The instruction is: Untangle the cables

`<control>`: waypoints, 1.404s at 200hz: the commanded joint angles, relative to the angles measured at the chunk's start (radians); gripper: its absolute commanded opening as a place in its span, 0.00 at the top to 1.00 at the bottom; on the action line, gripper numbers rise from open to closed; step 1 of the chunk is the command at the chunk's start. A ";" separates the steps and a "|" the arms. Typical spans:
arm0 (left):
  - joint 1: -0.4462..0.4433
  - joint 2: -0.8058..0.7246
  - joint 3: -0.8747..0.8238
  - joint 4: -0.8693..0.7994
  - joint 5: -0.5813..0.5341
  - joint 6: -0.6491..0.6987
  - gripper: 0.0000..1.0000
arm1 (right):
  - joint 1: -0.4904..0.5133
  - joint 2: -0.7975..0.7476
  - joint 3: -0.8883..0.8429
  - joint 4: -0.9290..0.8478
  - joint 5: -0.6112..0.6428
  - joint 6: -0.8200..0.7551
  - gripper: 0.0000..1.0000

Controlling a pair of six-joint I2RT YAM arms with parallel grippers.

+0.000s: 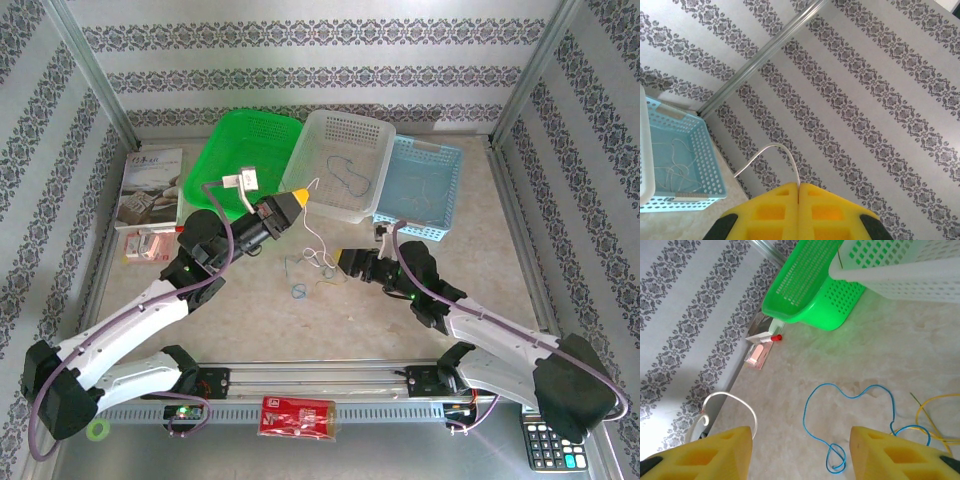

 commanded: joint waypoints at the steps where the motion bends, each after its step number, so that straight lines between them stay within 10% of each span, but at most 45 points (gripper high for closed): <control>1: 0.017 -0.024 0.001 -0.003 -0.003 0.021 1.00 | -0.006 0.011 -0.003 0.030 -0.042 -0.025 0.45; 281: 0.048 0.016 -0.102 0.399 0.115 -0.033 1.00 | -0.014 0.197 0.097 0.309 -0.319 0.186 0.45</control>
